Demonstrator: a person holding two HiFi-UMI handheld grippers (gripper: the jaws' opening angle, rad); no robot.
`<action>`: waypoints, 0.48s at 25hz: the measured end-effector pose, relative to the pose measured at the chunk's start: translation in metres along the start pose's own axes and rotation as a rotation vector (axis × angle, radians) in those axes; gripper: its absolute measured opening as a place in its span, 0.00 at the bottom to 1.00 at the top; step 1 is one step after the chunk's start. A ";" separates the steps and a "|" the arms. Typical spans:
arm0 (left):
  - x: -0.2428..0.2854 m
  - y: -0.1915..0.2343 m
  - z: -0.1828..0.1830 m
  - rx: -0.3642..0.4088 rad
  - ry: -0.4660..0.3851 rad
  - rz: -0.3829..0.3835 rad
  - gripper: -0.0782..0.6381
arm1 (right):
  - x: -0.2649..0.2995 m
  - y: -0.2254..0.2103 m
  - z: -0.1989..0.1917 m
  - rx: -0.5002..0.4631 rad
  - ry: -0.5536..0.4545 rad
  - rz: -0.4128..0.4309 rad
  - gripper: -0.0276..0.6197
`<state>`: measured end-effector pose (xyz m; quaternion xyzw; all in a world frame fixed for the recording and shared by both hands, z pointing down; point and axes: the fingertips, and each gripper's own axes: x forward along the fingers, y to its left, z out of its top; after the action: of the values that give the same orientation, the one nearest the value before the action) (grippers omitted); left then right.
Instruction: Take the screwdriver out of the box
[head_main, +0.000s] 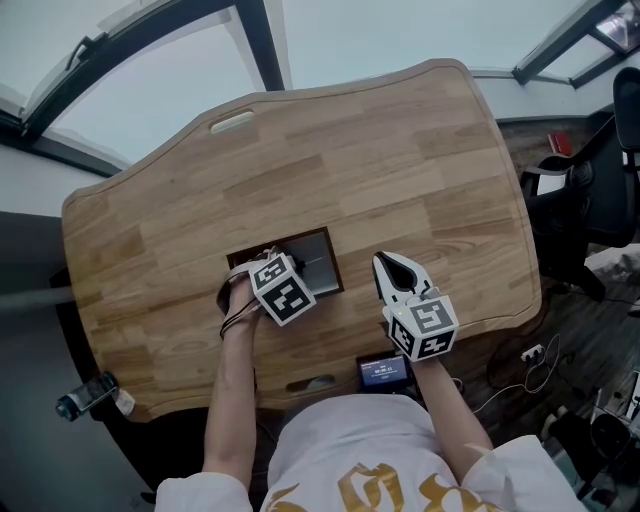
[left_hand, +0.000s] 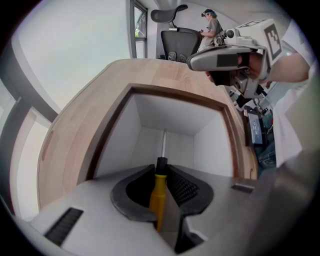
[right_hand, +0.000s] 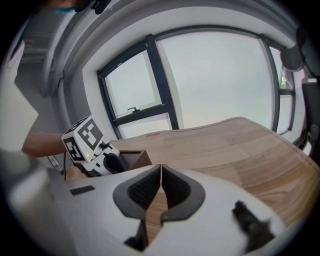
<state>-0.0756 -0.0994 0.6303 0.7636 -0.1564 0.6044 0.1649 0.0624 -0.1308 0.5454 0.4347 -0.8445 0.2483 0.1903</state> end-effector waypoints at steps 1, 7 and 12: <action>-0.001 0.000 0.000 -0.003 -0.003 0.001 0.22 | 0.000 0.000 0.000 -0.001 -0.001 0.000 0.09; -0.007 0.002 0.001 -0.021 -0.023 0.011 0.22 | -0.003 0.002 0.003 -0.007 -0.008 -0.004 0.09; -0.013 0.002 -0.001 -0.033 -0.032 0.023 0.22 | -0.006 0.003 0.004 -0.009 -0.012 -0.004 0.09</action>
<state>-0.0802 -0.1003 0.6181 0.7685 -0.1777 0.5913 0.1680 0.0626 -0.1277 0.5380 0.4368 -0.8459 0.2415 0.1878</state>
